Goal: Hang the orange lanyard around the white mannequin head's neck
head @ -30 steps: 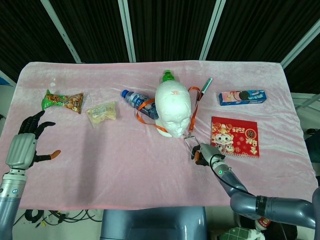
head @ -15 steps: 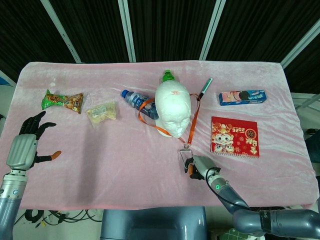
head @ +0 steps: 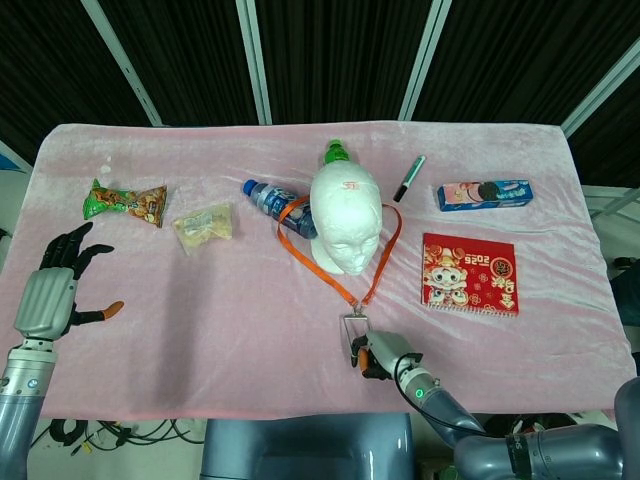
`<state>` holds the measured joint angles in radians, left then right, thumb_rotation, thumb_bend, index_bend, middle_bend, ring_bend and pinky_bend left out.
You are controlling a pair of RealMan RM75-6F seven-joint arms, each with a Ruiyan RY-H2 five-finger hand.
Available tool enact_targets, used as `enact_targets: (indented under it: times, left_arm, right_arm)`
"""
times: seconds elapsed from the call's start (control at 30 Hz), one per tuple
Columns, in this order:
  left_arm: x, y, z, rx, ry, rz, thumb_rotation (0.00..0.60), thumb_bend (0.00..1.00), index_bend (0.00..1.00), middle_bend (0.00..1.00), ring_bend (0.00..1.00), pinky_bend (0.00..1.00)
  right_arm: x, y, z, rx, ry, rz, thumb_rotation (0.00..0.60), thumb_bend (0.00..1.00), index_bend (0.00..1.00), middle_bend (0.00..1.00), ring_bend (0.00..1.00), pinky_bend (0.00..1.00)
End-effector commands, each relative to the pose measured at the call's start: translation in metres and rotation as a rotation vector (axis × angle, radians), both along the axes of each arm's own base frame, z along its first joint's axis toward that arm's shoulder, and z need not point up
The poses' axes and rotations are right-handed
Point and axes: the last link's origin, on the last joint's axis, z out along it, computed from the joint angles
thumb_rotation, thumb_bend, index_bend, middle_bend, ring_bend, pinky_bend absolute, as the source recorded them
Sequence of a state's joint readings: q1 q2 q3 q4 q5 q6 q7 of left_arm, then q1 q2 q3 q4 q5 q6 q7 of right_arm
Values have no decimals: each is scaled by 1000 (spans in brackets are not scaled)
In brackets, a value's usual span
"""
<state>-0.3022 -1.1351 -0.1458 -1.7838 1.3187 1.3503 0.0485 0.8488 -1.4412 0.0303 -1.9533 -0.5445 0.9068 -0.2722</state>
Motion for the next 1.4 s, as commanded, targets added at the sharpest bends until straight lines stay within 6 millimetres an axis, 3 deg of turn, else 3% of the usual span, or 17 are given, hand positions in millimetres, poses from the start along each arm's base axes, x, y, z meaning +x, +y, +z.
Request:
enact_targets:
  times: [0.03, 0.13, 0.17, 0.3, 0.43, 0.7, 0.83, 0.93, 1.0, 1.07, 1.13, 1.23, 1.27, 1.4]
  left_arm:
    - [0, 0, 0, 0, -1, 1, 600, 33, 259, 21, 0, 0]
    - [0, 0, 1, 4, -2, 1, 600, 33, 259, 21, 0, 0]
    - [0, 0, 2, 4, -2, 1, 600, 33, 259, 21, 0, 0]
    - [-1, 0, 1, 3, 1, 3, 600, 33, 259, 21, 0, 0]
    - [0, 0, 0, -1, 3, 4, 600, 33, 259, 20, 0, 0]
    - [1, 1, -2, -1, 10, 5, 600, 33, 259, 19, 0, 0]
    - [1, 0, -1, 1, 13, 2, 600, 33, 259, 20, 0, 0]
    - [1, -3, 1, 1, 24, 3, 600, 33, 259, 20, 0, 0]
    - [2, -5, 3, 4, 34, 3, 600, 33, 259, 22, 0, 0]
    - [1, -8, 5, 3, 44, 7, 600, 33, 259, 24, 0, 0]
    - [0, -10, 6, -3, 61, 20, 600, 33, 258, 25, 0, 0]
    - [-2, -14, 6, -13, 107, 44, 600, 33, 255, 25, 0, 0]
    - [-2, -16, 4, -25, 110, 47, 600, 33, 253, 25, 0, 0]
    - [-2, -24, 2, -59, 101, 57, 600, 37, 243, 28, 0, 0]
  right_arm:
    - [4, -1, -2, -5, -4, 6, 600, 990, 582, 1000, 1000, 1000]
    - [6, -1, -3, -7, -5, 10, 600, 951, 542, 1000, 1000, 1000]
    - [6, 0, -3, -5, -2, 13, 600, 913, 498, 1000, 1000, 1000]
    - [2, 4, -3, 46, 40, 46, 600, 591, 175, 999, 1000, 1000]
    - [1, 1, 1, 63, 57, 60, 600, 508, 63, 998, 1000, 1000]
    - [4, -8, 22, 12, 21, 37, 600, 507, 36, 998, 1000, 1000]
    - [-1, -18, 51, -65, 0, 5, 600, 509, 89, 997, 1000, 1000]
    - [-19, -25, 83, -136, 46, -28, 600, 496, 130, 963, 999, 1000]
    - [-37, -26, 106, -165, 102, -45, 600, 462, 130, 865, 951, 983]
    - [-58, -28, 129, -209, 166, -67, 600, 433, 130, 719, 832, 921]
    - [-77, -26, 151, -268, 216, -96, 600, 399, 123, 522, 637, 755]
    - [-108, -19, 178, -380, 258, -155, 600, 334, 106, 308, 421, 505]
    - [-123, -13, 189, -443, 288, -175, 600, 318, 102, 268, 378, 459]
    - [-148, 12, 200, -588, 312, -132, 600, 260, 91, 132, 228, 296]
